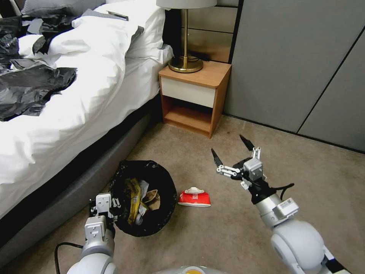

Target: Pick up the trash bin, then pick up the garbage from the floor and place it into the trash bin.

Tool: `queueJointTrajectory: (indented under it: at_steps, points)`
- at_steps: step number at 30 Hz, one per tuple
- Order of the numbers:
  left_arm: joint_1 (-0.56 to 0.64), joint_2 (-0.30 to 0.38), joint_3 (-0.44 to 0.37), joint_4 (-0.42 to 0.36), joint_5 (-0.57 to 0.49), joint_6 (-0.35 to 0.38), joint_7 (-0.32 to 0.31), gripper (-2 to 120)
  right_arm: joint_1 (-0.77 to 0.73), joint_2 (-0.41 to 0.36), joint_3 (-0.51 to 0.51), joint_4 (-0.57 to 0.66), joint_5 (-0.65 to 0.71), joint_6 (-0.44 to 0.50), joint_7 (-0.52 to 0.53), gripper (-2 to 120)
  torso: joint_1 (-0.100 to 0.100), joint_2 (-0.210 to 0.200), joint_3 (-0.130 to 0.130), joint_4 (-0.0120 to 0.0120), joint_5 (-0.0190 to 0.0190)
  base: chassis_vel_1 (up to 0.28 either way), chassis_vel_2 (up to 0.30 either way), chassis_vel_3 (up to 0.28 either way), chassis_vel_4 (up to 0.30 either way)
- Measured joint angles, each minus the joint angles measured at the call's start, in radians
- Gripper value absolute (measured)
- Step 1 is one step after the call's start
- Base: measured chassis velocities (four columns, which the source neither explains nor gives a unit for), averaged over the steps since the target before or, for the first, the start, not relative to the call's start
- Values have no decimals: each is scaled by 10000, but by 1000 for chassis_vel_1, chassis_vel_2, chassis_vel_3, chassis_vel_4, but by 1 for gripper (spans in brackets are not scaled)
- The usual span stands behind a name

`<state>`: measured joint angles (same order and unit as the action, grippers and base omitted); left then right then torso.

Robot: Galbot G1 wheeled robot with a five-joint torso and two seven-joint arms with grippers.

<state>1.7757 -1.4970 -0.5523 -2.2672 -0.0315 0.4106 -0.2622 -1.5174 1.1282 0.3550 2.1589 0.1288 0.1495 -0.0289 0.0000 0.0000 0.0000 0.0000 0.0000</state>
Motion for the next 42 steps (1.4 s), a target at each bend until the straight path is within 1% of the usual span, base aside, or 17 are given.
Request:
queueJointTrajectory:
  at_steps: [11,13,14,17,18,20,21,22,24,25,27,28,31,32,35,40,42]
  points:
    - [-10,-39,-13,-27,-5,11,1,1,344,-22,-162,-289,5,12,33,100,0,0,0,0,0,0,0,0,0]
    - [-16,-41,-12,-28,0,20,1,1,686,-300,-205,-527,14,-13,-50,100,-1,0,0,-2,0,0,0,0,0]
    - [-16,-41,-12,-28,0,20,1,1,686,-300,-205,-527,14,-13,-50,100,-1,0,0,-2,0,0,0,0,0]
    - [1,-59,10,-33,30,24,-1,1,1466,-1053,-554,-1400,-408,22,-628,100,0,0,0,1,-1,0,0,0,0]
    - [1,-59,10,-33,30,24,-1,1,1466,-1053,-554,-1400,-408,22,-628,100,0,0,0,1,-1,0,0,0,0]
    - [61,-113,50,-64,89,18,-2,1,2378,-1766,-1334,-2538,-921,17,-1330,100,0,0,1,2,4,0,0,0,0]
    - [61,-113,50,-64,89,18,-2,1,2378,-1766,-1334,-2538,-921,17,-1330,100,0,0,1,2,4,0,0,0,0]
    - [78,-132,54,-72,112,10,-4,1,2836,-1986,-1731,-3007,-1226,11,-1595,100,0,0,1,-1,-1,0,0,0,0]
    - [85,-151,56,-80,124,6,-3,1,3397,-2121,-2225,-3510,-1654,35,-1796,100,0,0,1,2,0,0,0,0,0]
    - [85,-151,56,-80,124,6,-3,1,3397,-2121,-2225,-3510,-1654,35,-1796,100,0,0,1,2,0,0,0,0,0]
    - [83,-176,54,-82,144,-4,-4,1,4010,-2163,-2856,-4193,-2185,93,-1987,100,0,0,2,1,1,0,0,0,0]
    - [83,-176,54,-82,144,-4,-4,1,4010,-2163,-2856,-4193,-2185,93,-1987,100,0,0,2,1,1,0,0,0,0]
    - [88,-271,87,-82,174,-33,-11,1,4828,-1949,-3695,-5753,-3319,370,-2420,100,0,0,2,1,1,0,0,0,0]
    - [88,-271,87,-82,174,-33,-11,1,4828,-1949,-3695,-5753,-3319,370,-2420,100,0,0,2,1,1,0,0,0,0]
    - [91,-312,116,-47,207,-56,-23,1,4967,-1758,-4113,-6558,-3759,554,-2491,100,0,0,1,-1,1,0,0,0,0]
    - [81,-315,146,-33,217,-57,-23,1,5009,-1538,-4292,-7190,-4176,824,-2493,100,-1,0,1,-1,0,0,0,0,0]
    - [78,-312,179,-17,234,-57,-23,1,5065,-1309,-4383,-7705,-4439,1002,-2509,100,0,0,1,-1,0,0,0,0,0]
